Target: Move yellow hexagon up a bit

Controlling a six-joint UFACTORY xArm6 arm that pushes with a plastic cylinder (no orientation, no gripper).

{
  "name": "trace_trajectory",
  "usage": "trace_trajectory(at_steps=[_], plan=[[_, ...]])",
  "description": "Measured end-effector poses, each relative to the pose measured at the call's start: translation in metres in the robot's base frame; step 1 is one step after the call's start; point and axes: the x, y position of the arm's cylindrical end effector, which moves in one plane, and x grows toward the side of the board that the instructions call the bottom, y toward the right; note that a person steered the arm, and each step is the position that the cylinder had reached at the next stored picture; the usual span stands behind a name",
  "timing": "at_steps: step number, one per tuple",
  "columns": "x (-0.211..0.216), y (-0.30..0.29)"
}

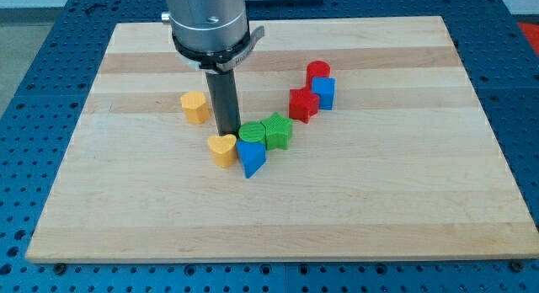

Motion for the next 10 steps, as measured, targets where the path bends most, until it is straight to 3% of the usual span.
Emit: trace_trajectory(at_steps=[2, 4, 7, 10], plan=[[-0.01, -0.054], [-0.051, -0.038], [-0.038, -0.058], [-0.079, -0.059]])
